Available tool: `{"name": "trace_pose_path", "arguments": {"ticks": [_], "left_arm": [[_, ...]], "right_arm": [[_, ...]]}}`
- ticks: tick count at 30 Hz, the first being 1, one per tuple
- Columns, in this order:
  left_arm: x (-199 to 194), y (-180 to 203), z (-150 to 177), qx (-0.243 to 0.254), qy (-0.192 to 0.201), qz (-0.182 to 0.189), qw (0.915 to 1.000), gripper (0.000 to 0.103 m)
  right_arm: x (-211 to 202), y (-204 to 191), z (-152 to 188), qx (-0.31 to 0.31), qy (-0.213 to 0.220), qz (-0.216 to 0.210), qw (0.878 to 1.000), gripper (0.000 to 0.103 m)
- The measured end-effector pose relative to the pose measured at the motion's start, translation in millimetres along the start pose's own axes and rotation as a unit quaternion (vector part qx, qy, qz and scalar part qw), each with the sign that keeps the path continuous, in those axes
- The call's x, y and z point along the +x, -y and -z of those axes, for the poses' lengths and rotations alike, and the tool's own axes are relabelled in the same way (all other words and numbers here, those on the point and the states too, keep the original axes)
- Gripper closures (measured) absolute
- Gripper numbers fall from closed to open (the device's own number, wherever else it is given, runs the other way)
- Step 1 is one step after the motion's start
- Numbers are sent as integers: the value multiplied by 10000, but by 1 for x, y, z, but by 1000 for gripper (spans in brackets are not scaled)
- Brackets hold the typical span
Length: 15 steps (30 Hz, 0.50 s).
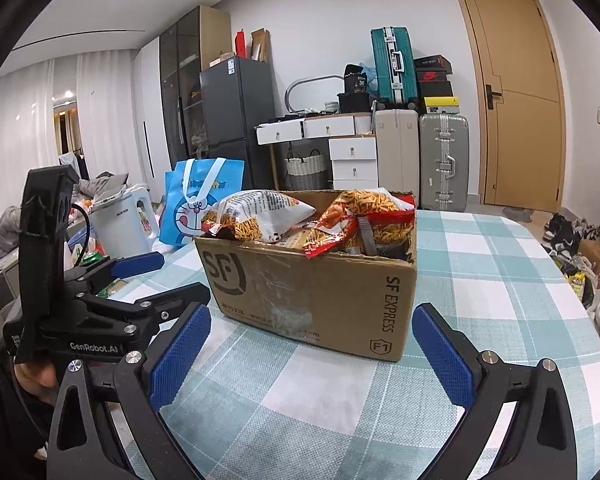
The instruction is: Organize snacks
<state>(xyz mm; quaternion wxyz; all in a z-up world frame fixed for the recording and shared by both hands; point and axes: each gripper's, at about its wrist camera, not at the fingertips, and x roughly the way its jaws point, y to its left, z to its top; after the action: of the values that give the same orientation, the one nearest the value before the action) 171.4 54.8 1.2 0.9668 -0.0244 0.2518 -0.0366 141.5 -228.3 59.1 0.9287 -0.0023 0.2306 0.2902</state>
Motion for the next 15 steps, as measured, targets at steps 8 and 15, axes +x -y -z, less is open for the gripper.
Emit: {"name": "trace_pose_path", "arguments": {"ticks": [8,15], "left_arm": [[-2,0,0,36,50,3,10000,1],[-2,0,0,78,53,-6,10000,1]], "right_arm": [[0,2,0,54,28,35,10000,1],[4,-2,1,-46,-42,77,10000,1]]}}
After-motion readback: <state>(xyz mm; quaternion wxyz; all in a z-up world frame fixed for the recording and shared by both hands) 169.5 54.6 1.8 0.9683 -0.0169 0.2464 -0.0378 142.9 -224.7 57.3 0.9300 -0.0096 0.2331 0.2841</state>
